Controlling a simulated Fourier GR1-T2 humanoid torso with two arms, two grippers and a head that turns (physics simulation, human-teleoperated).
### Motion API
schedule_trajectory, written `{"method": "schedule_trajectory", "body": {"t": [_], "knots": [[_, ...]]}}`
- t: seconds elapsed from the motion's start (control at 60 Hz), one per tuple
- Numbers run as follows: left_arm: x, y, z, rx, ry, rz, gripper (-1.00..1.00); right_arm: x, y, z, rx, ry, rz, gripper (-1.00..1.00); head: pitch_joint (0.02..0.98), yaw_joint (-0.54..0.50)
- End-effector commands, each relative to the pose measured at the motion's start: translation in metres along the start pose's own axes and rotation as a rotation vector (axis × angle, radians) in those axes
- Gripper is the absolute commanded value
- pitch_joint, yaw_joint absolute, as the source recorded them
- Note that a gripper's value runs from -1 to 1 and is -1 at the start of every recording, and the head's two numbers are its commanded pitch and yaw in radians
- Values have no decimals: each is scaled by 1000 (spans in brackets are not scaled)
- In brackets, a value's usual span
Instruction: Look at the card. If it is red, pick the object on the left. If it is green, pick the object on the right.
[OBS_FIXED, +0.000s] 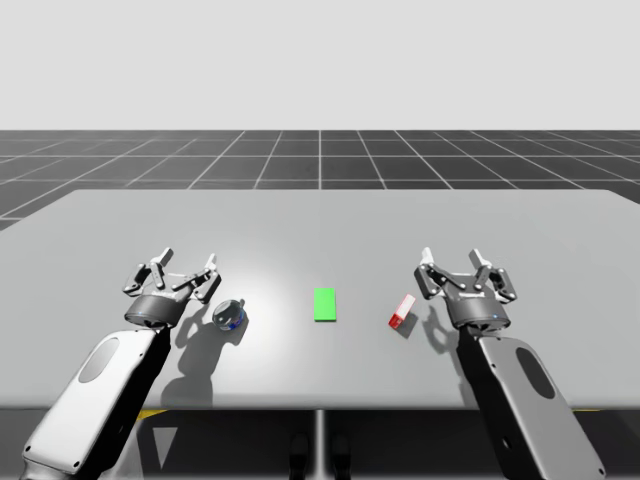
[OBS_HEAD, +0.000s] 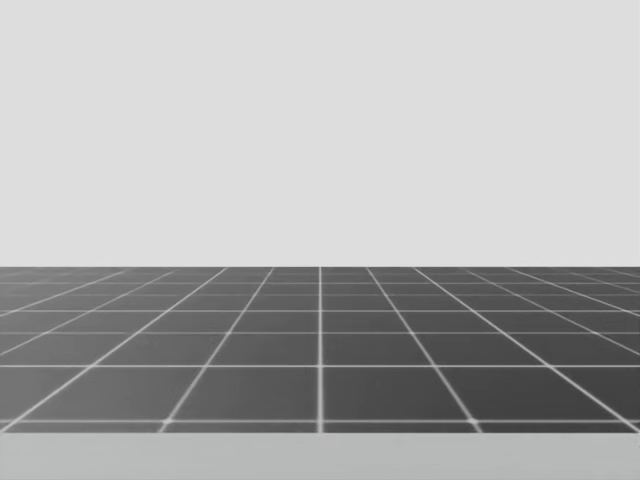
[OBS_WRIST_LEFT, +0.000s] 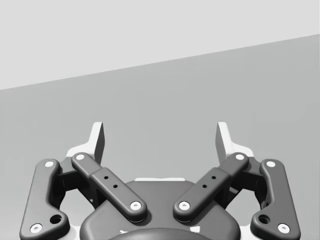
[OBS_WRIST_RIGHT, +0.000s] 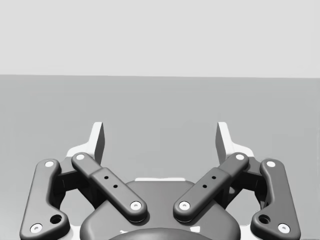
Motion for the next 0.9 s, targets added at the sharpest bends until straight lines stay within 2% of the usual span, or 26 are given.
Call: {"method": "schedule_trajectory", "body": {"t": [0.017, 0.033, 0.117, 0.15, 0.317, 0.583, 0.667, 0.8, 0.9], "knots": [[0, 1, 0, 2, 0, 0, -1000, -1, 2, 2, -22, 14, 2, -1000, 86, 1], [0, 1, 0, 1, 1, 1, -1000, -1, 3, 3, -21, 13, 11, -1000, 86, 1], [0, 1, 0, 1, 2, 2, -1000, 1, 4, 2, 8, 20, -1, -1000, 87, 2], [0, 1, 0, 0, 4, 4, -1000, 0, 3, 1, 9, 21, 14, -1000, 90, 3], [0, 1, -1, -3, 10, 6, -1000, 2, 3, 1, 10, 28, -3, -1000, 149, 4], [0, 1, -1, -1, 9, 10, -1000, 4, 0, 0, -10, 17, -10, -1000, 372, 0], [0, 2, -1, 0, -3, 10, -1000, 4, 0, 0, -10, 15, -7, -1000, 471, 8], [2, 3, -2, 5, -26, 14, -1000, 4, -1, -1, -9, 14, -7, -1000, 553, 25], [2, 3, -2, 8, -35, 18, -1000, 4, -1, -1, -12, 14, -7, -1000, 661, 26]]}}
